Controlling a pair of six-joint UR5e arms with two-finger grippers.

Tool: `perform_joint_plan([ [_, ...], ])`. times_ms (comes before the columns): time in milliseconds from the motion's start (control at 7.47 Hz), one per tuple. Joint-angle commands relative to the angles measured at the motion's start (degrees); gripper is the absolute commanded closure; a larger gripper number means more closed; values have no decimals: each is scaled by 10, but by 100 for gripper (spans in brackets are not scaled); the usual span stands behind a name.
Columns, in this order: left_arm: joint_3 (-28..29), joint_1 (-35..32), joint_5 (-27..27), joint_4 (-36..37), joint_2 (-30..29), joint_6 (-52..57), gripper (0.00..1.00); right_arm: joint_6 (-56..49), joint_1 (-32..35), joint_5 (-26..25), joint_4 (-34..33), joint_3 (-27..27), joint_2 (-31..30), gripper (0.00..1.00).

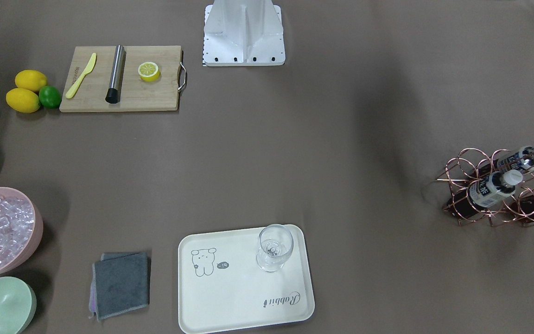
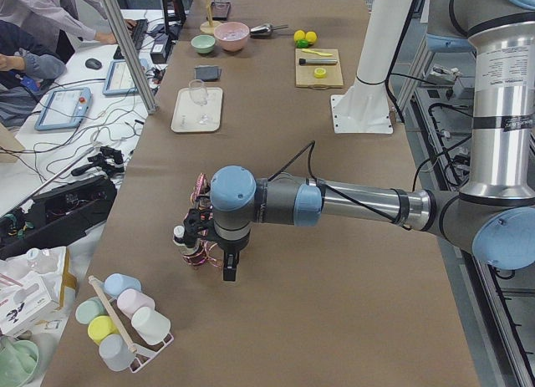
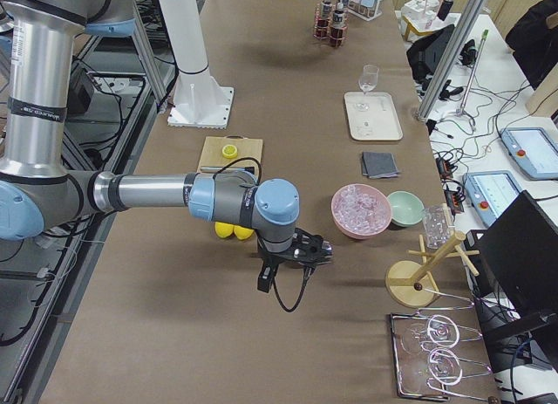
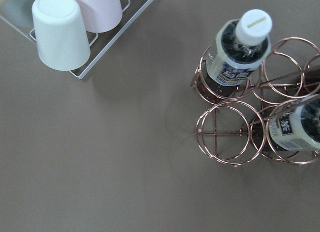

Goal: Take tea from basket to plate

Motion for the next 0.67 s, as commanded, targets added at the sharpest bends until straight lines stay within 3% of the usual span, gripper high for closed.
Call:
perform_joint_plan([
  [0,-36,6,12,54,-18,179,2,0,0,0,1,3,0,0],
  [535,-41,53,11,50,-61,416,2,1,0,0,-2,16,-1,0],
])
